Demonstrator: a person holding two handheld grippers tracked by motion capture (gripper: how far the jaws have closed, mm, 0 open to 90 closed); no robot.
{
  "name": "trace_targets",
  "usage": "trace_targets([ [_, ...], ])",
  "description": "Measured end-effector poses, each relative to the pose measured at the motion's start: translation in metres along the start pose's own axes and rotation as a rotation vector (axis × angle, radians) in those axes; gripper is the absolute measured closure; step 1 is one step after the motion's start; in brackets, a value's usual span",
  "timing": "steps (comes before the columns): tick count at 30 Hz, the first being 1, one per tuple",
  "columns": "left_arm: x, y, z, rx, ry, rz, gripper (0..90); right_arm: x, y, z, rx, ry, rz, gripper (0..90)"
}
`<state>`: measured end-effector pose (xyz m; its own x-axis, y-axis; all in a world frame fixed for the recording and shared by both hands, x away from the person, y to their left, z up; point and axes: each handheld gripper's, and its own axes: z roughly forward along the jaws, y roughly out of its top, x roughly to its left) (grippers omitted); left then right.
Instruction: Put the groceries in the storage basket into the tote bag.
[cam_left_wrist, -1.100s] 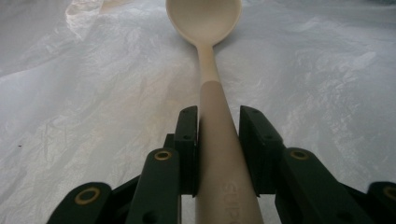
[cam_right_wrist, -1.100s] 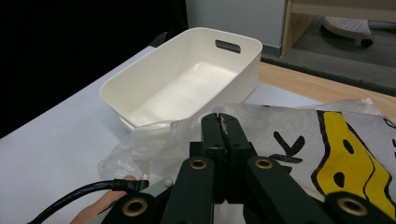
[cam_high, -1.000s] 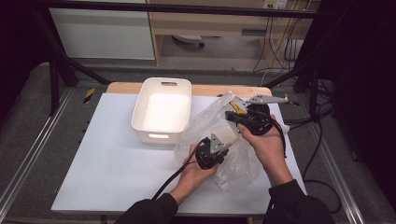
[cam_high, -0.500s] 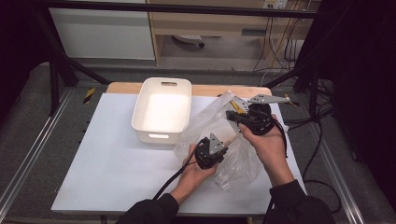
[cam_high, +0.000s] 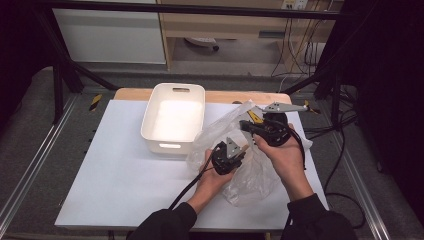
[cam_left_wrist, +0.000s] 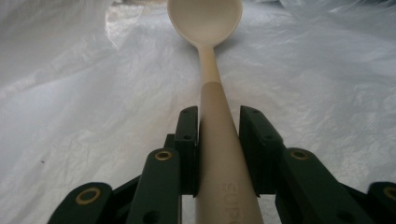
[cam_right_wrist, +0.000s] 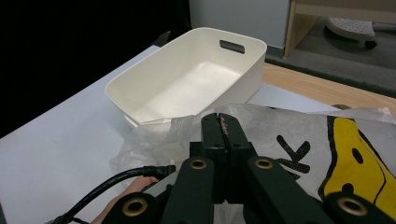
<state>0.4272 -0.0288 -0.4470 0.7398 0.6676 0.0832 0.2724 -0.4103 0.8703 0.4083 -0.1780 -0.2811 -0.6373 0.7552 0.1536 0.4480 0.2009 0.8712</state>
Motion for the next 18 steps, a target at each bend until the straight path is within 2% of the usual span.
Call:
trace_targets([
  [5,0.0019,-0.0040,0.0036,0.009,-0.005,0.020,68.6,-0.0010,-0.0025,0.0014,0.007,0.000,0.002,90.0],
  [8,0.0019,-0.0065,0.0071,0.031,-0.026,0.019,68.2,-0.0012,-0.0031,0.0019,0.008,0.001,0.004,90.0],
  [11,0.0012,-0.0064,0.0071,0.034,-0.022,0.018,68.2,-0.0013,-0.0033,0.0029,0.010,-0.001,0.004,90.0],
  [18,0.0020,-0.0060,0.0095,0.088,-0.026,0.017,68.1,-0.0012,-0.0033,0.0044,0.013,-0.001,0.005,90.0],
])
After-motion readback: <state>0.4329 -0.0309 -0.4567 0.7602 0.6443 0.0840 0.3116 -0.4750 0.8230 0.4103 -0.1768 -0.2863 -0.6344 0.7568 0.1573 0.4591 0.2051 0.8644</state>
